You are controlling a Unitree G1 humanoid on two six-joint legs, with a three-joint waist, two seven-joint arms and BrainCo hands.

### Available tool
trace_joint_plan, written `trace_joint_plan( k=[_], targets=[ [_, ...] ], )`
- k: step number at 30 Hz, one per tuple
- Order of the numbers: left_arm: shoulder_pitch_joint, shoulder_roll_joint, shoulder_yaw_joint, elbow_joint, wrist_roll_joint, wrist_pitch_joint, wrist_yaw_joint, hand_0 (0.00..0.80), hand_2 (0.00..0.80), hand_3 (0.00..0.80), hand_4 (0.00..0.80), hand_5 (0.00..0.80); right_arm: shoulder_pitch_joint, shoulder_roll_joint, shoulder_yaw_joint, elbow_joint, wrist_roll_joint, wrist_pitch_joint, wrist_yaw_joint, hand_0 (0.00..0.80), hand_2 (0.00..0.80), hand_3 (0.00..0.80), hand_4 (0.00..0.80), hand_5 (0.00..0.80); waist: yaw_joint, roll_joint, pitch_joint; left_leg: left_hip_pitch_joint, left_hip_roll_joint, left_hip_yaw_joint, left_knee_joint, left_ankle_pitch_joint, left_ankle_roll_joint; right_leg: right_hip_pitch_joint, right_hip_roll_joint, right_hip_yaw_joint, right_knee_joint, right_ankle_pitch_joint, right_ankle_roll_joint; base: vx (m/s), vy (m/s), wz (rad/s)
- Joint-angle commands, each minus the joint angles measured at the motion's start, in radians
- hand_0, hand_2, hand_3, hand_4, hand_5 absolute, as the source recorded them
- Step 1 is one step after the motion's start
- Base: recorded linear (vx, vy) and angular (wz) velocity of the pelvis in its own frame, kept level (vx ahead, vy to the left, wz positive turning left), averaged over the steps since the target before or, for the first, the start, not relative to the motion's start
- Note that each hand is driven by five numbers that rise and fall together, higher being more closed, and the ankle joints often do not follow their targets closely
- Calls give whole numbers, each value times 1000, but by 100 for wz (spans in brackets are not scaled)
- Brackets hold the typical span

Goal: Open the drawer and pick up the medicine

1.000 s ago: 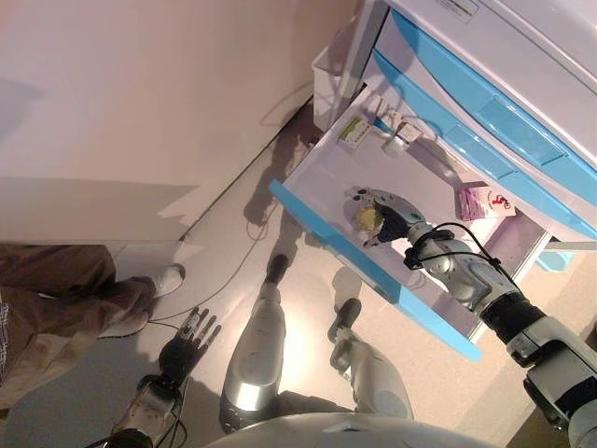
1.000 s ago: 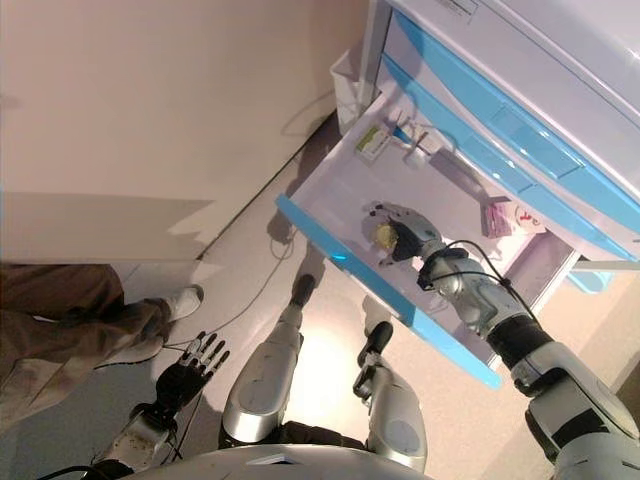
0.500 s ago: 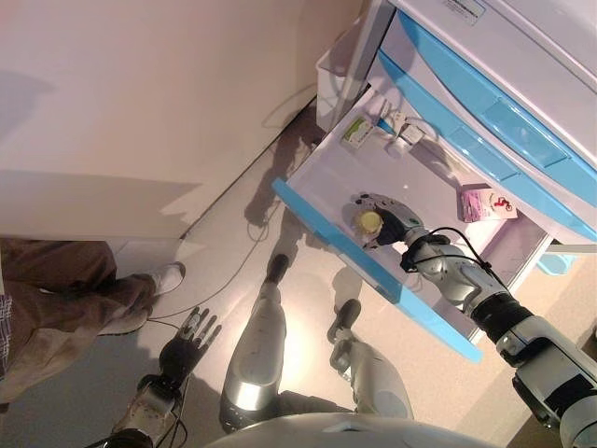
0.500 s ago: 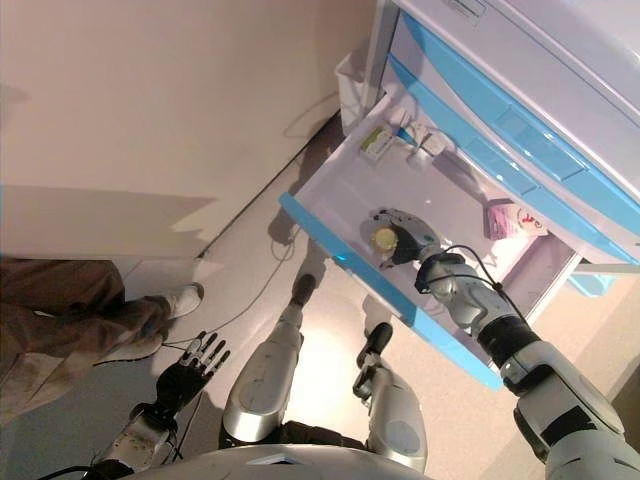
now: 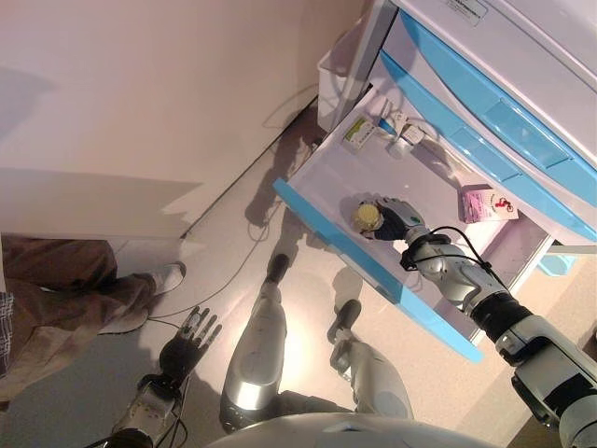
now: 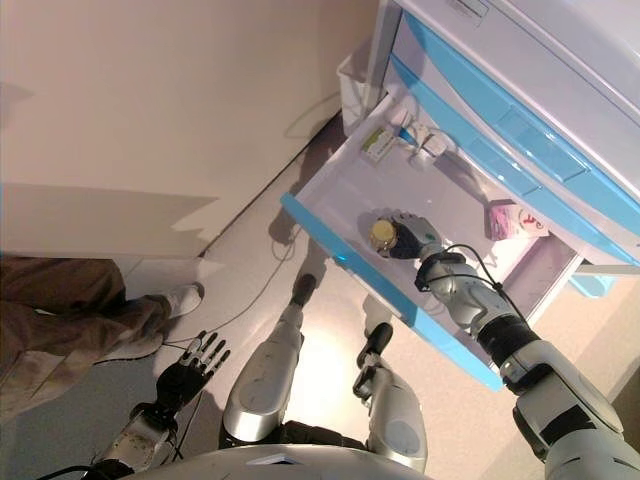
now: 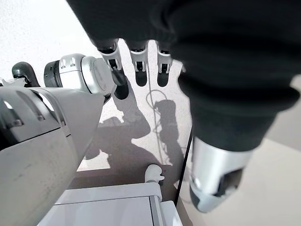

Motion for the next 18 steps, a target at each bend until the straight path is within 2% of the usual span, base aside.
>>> trace_joint_plan(
  k=[1,12,18],
  targets=[
    [44,3,-33,-16,29,-1,-22,0,0,0,0,0,0,-10,43,-21,-26,-22,-13,800,800,800,800,800,3,-7,-36,-46,-47,19,71,-107,39,-66,-2,15,37,35,4,0,0,0],
    [55,1,-27,-24,39,-2,-23,0,0,0,0,0,17,-35,30,-65,-1,-59,-25,800,800,800,800,800,-1,-11,-51,-26,-40,24,54,-107,38,-50,1,20,26,36,7,0,0,0],
    [66,-7,-19,-24,39,-5,-15,0,0,0,0,0,25,-78,7,-207,2,-93,18,800,800,800,800,800,-15,-21,-74,-1,-32,33,32,-105,35,-35,4,33,13,39,15,3,0,-1]
  ],
)
